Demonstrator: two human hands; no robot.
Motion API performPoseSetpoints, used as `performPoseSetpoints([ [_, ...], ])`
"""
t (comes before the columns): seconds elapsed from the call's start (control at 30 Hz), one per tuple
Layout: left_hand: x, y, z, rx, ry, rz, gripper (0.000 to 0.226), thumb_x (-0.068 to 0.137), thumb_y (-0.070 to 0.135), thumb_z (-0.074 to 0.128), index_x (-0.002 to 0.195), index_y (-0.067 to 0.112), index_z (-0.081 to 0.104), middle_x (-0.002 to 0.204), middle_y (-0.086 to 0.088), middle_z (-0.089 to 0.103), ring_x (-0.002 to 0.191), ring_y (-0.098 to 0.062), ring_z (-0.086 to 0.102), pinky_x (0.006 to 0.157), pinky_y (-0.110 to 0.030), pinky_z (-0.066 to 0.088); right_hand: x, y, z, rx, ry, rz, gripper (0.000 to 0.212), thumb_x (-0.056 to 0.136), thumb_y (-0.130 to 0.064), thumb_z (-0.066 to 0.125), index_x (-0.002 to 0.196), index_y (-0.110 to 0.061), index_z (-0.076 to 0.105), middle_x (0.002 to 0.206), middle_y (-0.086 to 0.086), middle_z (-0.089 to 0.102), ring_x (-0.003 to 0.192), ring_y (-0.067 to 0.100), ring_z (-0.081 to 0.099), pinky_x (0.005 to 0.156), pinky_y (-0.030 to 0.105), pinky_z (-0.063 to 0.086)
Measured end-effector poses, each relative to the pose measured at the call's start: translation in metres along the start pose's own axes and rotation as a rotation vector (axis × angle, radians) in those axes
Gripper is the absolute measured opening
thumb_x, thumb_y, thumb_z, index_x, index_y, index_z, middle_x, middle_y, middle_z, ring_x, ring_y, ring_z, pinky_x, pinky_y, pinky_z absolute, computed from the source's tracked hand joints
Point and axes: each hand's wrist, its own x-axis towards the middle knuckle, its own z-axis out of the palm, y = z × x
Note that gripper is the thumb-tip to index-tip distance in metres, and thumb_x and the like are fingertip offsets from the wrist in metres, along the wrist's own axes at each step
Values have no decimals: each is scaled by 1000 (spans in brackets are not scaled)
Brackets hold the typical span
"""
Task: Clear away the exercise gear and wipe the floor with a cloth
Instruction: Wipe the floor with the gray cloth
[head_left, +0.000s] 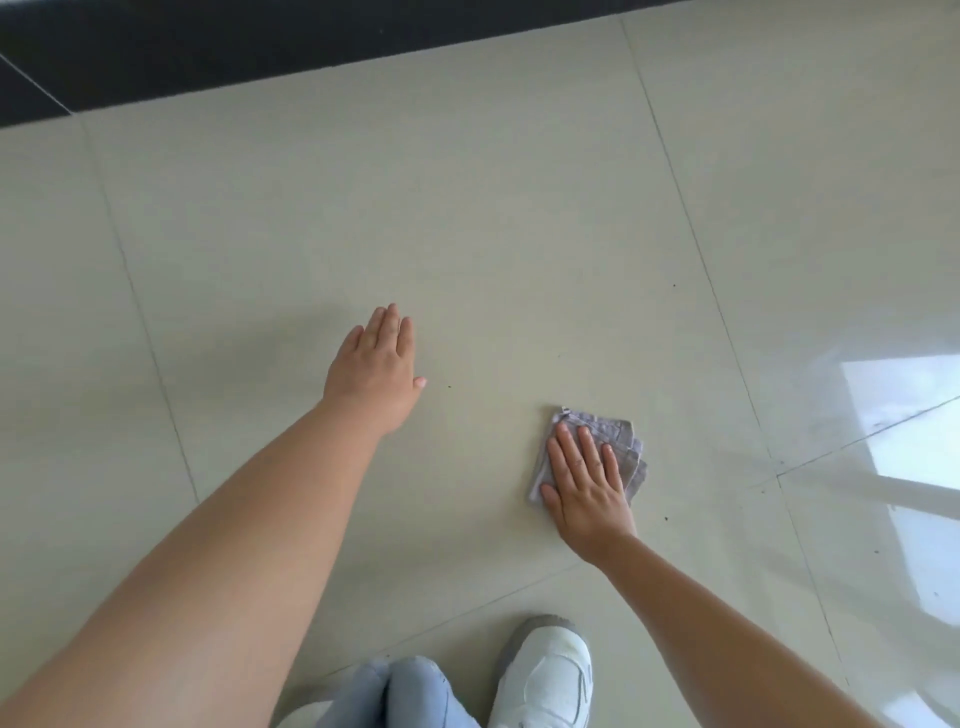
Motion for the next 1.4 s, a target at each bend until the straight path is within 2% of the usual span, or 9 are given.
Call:
performPoseSetpoints([
  [0.2,33,32,12,19,69,143,75,99,40,35,149,3,-6,158,-13,-14,148,-24,-9,120,-34,2,-13,1,3,29,29,151,59,97,-46,1,144,-16,21,146,4,29,144,12,-19,114,32,-1],
  [0.37,30,44,6,-40,70,160,74,99,40,35,150,3,-4,158,-12,-12,148,-23,-7,120,-34,3,-15,-10,-24,-38,-169,210,69,89,-43,8,133,-6,46,141,12,47,130,31,46,110,40,33],
  [0.6,17,64,-11,29,60,173,74,99,40,35,149,2,-2,159,-13,-8,148,-24,-5,120,-34,6,-26,12,-67,3,-479,-127,86,79,-61,-16,149,-17,5,158,2,-8,145,16,-9,120,35,2],
  [0.73,41,67,-13,10,85,97,73,99,40,34,149,1,-1,158,-15,-8,148,-25,-6,120,-34,6,-25,16,-30,-6,-413,-6,67,81,-54,24,123,-17,61,139,2,49,121,21,57,90,37,55],
  [0.9,62,59,-14,-32,90,-15,78,96,43,40,149,1,0,158,-17,-8,147,-28,-6,120,-36,8,-9,95,-34,220,-261,398,87,70,-71,-27,139,-17,-20,147,1,-29,139,14,-22,118,36,-6],
  [1.03,74,55,-13,3,27,-61,92,90,52,44,149,0,-4,157,-19,-14,147,-30,-11,120,-38,5,85,142,-69,343,-138,593,55,101,-35,17,149,-17,-4,157,6,-17,145,24,-16,118,43,-7],
  [1.2,80,58,-12,25,-28,-84,93,91,54,41,148,0,-9,156,-19,-19,146,-29,-15,120,-38,2,166,83,-87,239,-104,223,52,99,-42,8,149,-29,0,158,2,-14,146,23,-14,118,40,-6],
  [1.3,80,60,-15,16,-51,-109,94,91,53,41,148,-1,-11,155,-19,-21,146,-29,-17,120,-37,2,97,48,-55,99,-109,-14,64,95,-46,-8,140,-29,35,150,7,35,143,29,22,115,41,20],
  [1.4,82,59,-14,17,-48,-87,93,92,55,37,147,-1,-14,154,-20,-23,145,-30,-19,120,-38,-1,35,94,-27,93,-203,19,57,96,-48,-3,140,-31,29,155,1,24,147,21,-4,109,39,16],
])
